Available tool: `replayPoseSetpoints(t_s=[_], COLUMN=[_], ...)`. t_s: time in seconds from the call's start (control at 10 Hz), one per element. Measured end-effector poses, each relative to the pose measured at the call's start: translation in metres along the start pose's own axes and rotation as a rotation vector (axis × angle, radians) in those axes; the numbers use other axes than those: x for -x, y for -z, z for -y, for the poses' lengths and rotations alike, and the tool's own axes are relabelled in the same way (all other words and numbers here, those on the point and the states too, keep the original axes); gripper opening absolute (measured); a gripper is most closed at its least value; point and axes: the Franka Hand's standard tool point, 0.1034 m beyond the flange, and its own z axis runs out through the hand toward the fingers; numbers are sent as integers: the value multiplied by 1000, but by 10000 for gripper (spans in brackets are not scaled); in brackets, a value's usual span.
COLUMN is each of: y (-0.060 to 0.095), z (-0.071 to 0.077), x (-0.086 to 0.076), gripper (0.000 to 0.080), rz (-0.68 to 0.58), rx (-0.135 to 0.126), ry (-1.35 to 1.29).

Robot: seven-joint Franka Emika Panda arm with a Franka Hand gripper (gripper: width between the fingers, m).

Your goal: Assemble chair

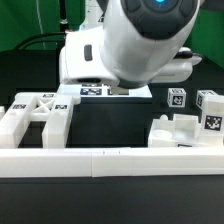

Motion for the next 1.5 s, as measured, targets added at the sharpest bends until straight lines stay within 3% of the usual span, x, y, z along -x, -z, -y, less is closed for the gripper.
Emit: replayPoseSetpoints(t_s=[0.2,0.4,0.6,0.7,0.9,1.1,1.2,1.3,1.4,1.5], y=[-6,-2,29,34,33,41,47,68,70,59], z=[-1,-1,12,14,10,9,13,16,13,11], x=[-3,-7,-11,-10,-14,-18,-14,-17,-20,-18], gripper=[285,287,287,287,287,287,287,287,287,287], rz=[6,-27,-202,-281,-398,-596,-622,-732,-860,-880], rx=[-1,1,12,32,33,42,8,6,19,18], ry=[-4,-4,13,24,20,19,-10,-12,-9,-12])
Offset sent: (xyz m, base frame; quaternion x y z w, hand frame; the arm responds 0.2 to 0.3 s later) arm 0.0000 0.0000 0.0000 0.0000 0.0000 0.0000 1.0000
